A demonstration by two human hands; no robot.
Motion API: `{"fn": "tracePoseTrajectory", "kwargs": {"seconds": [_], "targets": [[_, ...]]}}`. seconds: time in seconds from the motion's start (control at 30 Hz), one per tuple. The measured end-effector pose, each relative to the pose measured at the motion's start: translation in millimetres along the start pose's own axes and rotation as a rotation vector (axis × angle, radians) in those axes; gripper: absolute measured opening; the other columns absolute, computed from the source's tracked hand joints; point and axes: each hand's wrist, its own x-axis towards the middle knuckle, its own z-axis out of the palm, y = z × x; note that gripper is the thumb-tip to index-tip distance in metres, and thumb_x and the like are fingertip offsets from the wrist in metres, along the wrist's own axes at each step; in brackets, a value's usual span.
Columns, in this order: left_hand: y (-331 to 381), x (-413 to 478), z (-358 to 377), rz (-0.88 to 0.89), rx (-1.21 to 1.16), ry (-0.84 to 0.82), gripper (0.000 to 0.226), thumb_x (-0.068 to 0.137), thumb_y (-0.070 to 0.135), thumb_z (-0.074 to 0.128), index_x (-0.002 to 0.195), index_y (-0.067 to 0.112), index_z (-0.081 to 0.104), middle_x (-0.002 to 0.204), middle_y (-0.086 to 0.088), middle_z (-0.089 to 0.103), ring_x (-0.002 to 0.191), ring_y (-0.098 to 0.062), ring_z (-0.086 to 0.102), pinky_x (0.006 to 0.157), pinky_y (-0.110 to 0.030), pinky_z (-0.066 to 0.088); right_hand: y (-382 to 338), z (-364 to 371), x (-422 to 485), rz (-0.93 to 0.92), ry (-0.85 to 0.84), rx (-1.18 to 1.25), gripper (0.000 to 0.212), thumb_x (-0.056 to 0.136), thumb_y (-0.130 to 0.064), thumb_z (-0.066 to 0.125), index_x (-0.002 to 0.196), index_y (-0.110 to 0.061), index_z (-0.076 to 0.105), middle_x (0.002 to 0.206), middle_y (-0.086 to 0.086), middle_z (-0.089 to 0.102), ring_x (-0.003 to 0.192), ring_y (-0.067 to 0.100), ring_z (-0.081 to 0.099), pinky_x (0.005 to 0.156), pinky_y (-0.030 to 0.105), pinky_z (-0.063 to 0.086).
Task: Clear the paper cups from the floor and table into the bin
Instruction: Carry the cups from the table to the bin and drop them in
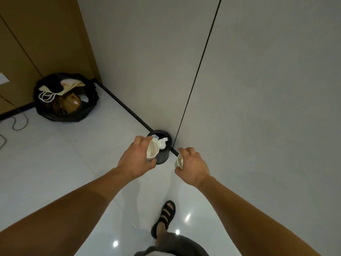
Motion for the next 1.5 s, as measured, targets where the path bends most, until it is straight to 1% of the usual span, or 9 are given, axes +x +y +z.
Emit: {"fn": "tracePoseTrajectory", "kwargs": {"seconds": [0.2,0.33,0.63,0.8,0.93,1.1,1.2,1.4,1.5], "targets": [[-25.7,107.4,-1.2,-0.040,0.024,0.004,0.080,0.075,0.040,0.074,0.141,0.025,0.032,0.132,-0.001,0.039,0.109,-0.023,0.053,0.087,-0.031,0.048,-6.2,-12.2,121.6,-0.054,-0.026,0.027,0.069,0.086,-0.037,0.061,0.147,-0.026,0.031,0.142,0.003,0.036,0.124,0.026,0.040,0.099,0.035,0.041],[-48.8,163.3,9.9,-0.087,-0.020,-0.023,0.081,0.075,0.039,0.076,0.142,0.025,0.031,0.133,-0.001,0.038,0.110,-0.022,0.052,0.087,-0.030,0.049,-4.5,-8.5,180.4,-0.061,-0.071,0.008,0.071,0.087,-0.038,0.061,0.148,-0.025,0.028,0.144,0.004,0.035,0.125,0.026,0.039,0.098,0.036,0.045],[-144.9,297.2,73.9,-0.089,-0.168,-0.157,0.082,0.073,0.032,0.080,0.141,0.021,0.036,0.134,-0.005,0.041,0.114,-0.025,0.050,0.085,-0.029,0.047,1.8,62.1,306.5,0.124,-0.142,0.070,0.072,0.085,-0.038,0.065,0.146,-0.025,0.030,0.141,0.001,0.038,0.124,0.023,0.043,0.095,0.033,0.047],[-204.4,367.9,155.7,-0.091,-0.196,-0.249,0.083,0.076,0.033,0.078,0.143,0.022,0.031,0.138,-0.004,0.037,0.119,-0.024,0.048,0.085,-0.025,0.043,21.9,144.7,387.2,0.187,-0.112,0.110,0.071,0.086,-0.040,0.066,0.146,-0.023,0.031,0.141,0.002,0.041,0.123,0.021,0.045,0.094,0.032,0.049],[-236.5,413.8,250.6,-0.075,-0.241,-0.269,0.084,0.074,0.029,0.079,0.143,0.019,0.033,0.137,-0.008,0.038,0.118,-0.025,0.048,0.089,-0.032,0.048,53.2,230.3,443.4,0.236,-0.063,0.149,0.071,0.086,-0.040,0.066,0.145,-0.021,0.033,0.141,0.003,0.041,0.123,0.022,0.045,0.092,0.034,0.050],[-273.1,428.2,380.1,0.049,-0.213,-0.277,0.084,0.072,0.029,0.082,0.142,0.012,0.038,0.135,-0.014,0.042,0.118,-0.029,0.050,0.089,-0.041,0.054,97.6,335.7,489.8,0.239,0.018,0.172,0.069,0.085,-0.037,0.067,0.144,-0.020,0.037,0.137,0.005,0.046,0.122,0.026,0.048,0.092,0.038,0.050],[-293.8,425.9,435.8,0.037,-0.154,-0.321,0.088,0.072,0.033,0.081,0.145,0.017,0.034,0.137,-0.013,0.041,0.121,-0.028,0.048,0.092,-0.040,0.053,118.6,380.9,498.6,0.224,0.040,0.149,0.071,0.084,-0.037,0.070,0.144,-0.019,0.038,0.134,0.007,0.050,0.119,0.028,0.051,0.092,0.039,0.049],[-324.8,423.1,482.2,0.146,-0.014,-0.324,0.084,0.071,0.030,0.082,0.142,0.013,0.039,0.133,-0.020,0.045,0.119,-0.037,0.047,0.089,-0.042,0.050,143.8,421.4,508.5,0.194,0.038,0.191,0.074,0.080,-0.037,0.074,0.143,-0.016,0.040,0.135,0.010,0.050,0.119,0.031,0.053,0.090,0.041,0.050],[-333.2,426.7,487.7,0.280,0.183,-0.304,0.081,0.072,0.040,0.077,0.140,0.013,0.042,0.131,-0.021,0.048,0.119,-0.039,0.048,0.092,-0.046,0.045,146.3,429.4,510.6,0.189,0.082,0.194,0.074,0.081,-0.041,0.074,0.143,-0.016,0.041,0.140,0.011,0.049,0.125,0.033,0.050,0.094,0.044,0.049]]}}
